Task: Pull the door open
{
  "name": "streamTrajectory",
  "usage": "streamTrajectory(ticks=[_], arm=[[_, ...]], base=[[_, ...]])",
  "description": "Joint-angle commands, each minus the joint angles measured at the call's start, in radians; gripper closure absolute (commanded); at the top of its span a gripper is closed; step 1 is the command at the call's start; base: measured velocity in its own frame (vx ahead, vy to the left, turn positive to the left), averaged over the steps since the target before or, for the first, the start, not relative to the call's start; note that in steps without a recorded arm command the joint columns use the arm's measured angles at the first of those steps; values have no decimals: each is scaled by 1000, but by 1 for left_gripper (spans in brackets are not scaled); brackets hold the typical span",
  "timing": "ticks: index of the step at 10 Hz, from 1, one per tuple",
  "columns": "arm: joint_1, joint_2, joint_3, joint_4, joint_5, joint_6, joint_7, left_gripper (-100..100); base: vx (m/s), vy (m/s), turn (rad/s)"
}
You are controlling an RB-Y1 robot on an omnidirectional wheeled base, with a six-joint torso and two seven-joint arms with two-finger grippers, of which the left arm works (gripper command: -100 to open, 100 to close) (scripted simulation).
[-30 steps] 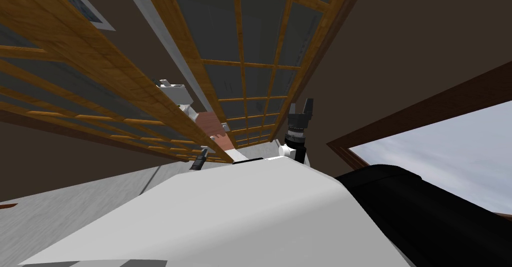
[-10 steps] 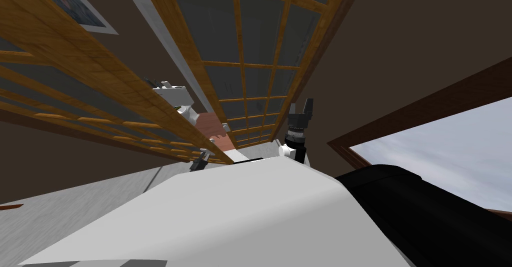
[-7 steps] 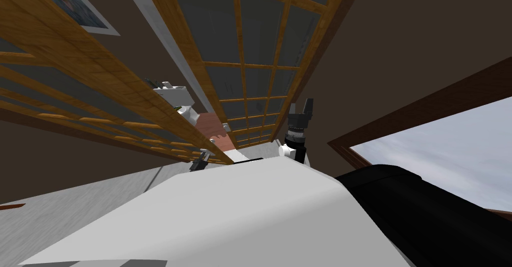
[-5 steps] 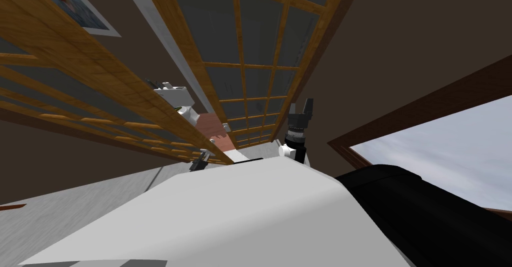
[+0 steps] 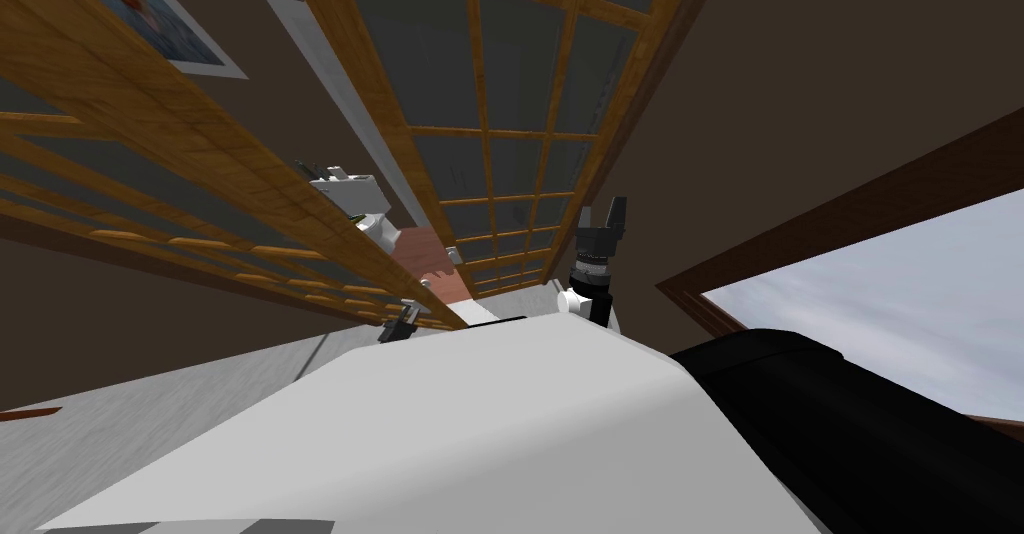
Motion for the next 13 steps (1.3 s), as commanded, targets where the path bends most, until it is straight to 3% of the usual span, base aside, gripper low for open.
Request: streamTrajectory(ticks=[1, 6, 8, 10, 13], arm=[[10, 11, -2, 6, 10, 3, 50, 100], [18, 17, -17, 1, 20, -5, 142, 100], [26, 23, -32, -4, 30, -13, 207, 100], [26, 23, -32, -4, 30, -13, 225, 100], [33, 29, -45, -9, 40, -20, 308, 100]], base=[[0, 0, 0], [2, 8, 2], [9, 10, -1], [2, 4, 0], [1, 5, 0]])
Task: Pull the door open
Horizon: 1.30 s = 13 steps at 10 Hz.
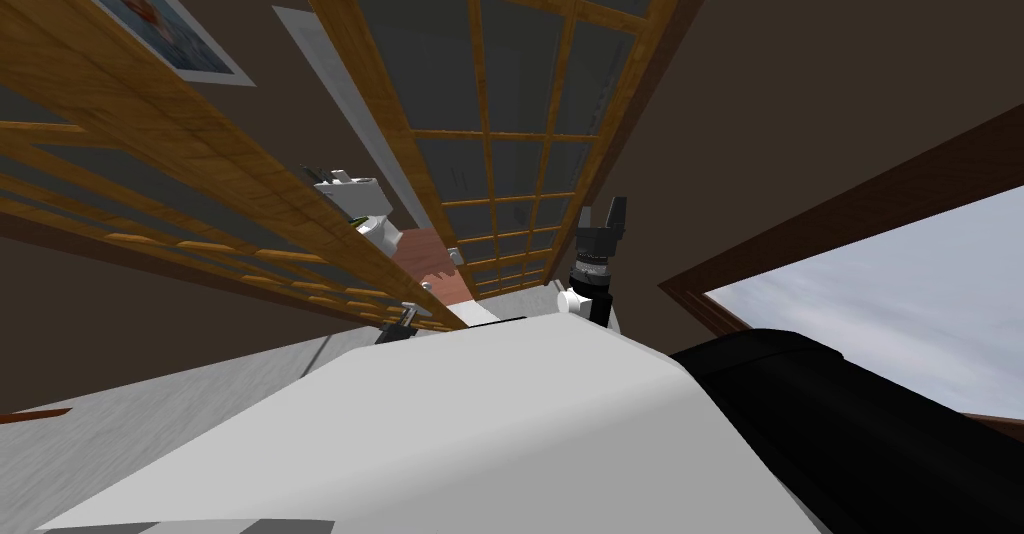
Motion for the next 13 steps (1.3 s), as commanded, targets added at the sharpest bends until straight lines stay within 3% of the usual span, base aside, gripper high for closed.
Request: streamTrajectory(ticks=[1, 2, 8, 11, 12, 13], arm=[[12, 5, -8, 9, 6, 16, 50, 100], [12, 5, -8, 9, 6, 16, 56, 100], [25, 15, -33, 1, 23, 2, 215, 100], [25, 15, -33, 1, 23, 2, 221, 100], [29, 18, -39, -1, 27, -1, 262, 100], [14, 23, -33, -4, 46, -26, 283, -100]], base=[[0, 0, 0], [0, 0, 0], [2, -1, 0], [0, 0, 0], [0, 0, 0], [-51, -31, -104]])
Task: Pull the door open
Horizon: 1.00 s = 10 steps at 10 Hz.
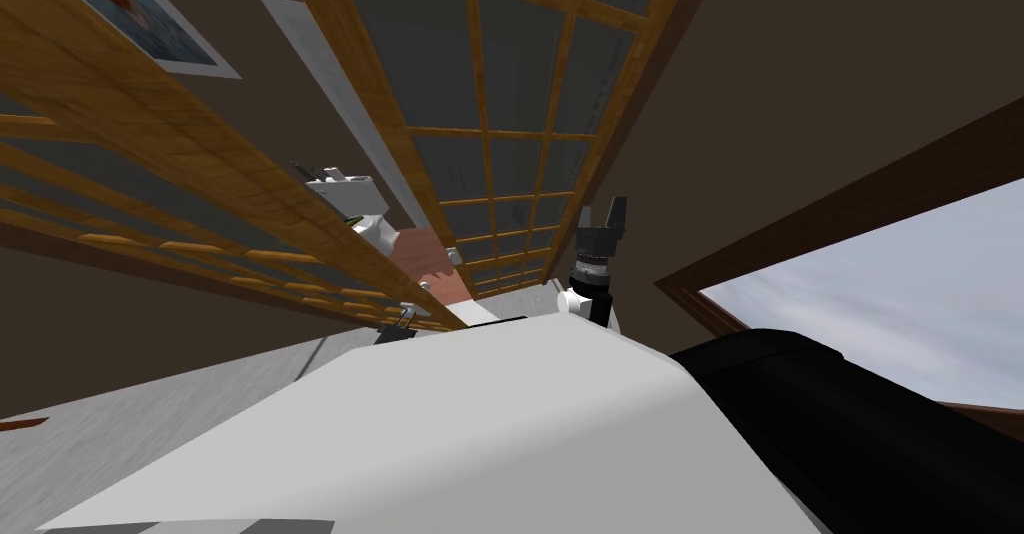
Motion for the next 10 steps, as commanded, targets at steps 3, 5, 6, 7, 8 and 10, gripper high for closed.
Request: streamTrajectory(ticks=[3, 5, 6, 7, 8, 10], arm=[[18, 11, -4, 9, 37, -6, 101, -100], [23, 13, -7, 13, 48, -10, 140, -100], [27, 15, -11, 17, 59, -15, 179, -100], [32, 17, -14, 21, 70, -19, 204, -100], [32, 17, -14, 21, 70, -19, 219, -100], [38, 18, -18, 26, 82, -23, 260, -100]], base=[[-76, -16, -47], [-65, 17, -44], [-48, -2, -32], [-59, -6, -87], [-46, 0, -21], [-49, 5, -24]])
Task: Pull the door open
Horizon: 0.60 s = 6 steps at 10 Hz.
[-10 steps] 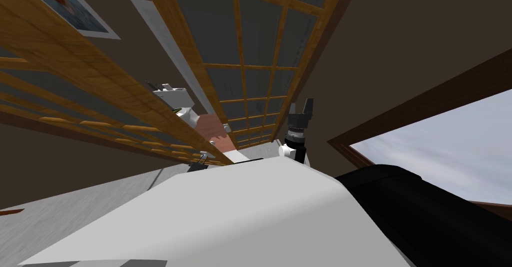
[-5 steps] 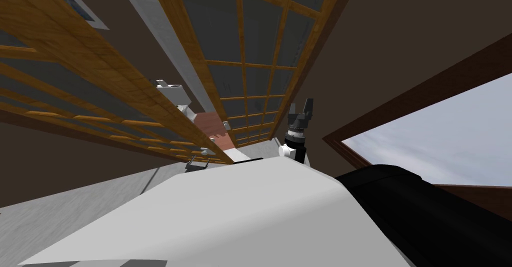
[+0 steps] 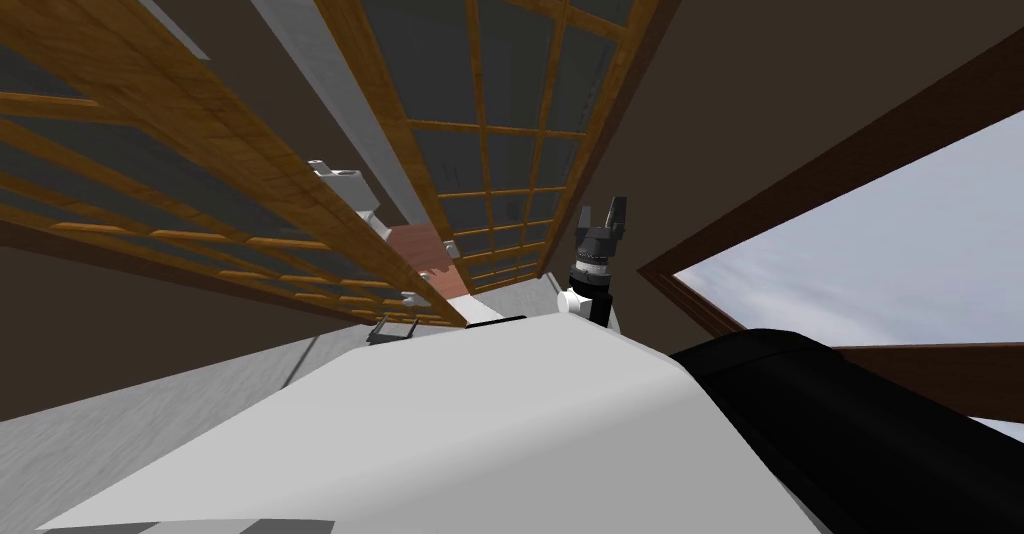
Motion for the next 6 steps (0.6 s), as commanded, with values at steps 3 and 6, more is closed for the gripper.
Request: streamTrajectory(ticks=[3, 6], arm=[[9, 2, -8, 14, 24, -11, 91, -100], [19, 3, -15, 22, 45, -18, 170, -100]], base=[[-63, 13, -44], [-59, 23, -38]])
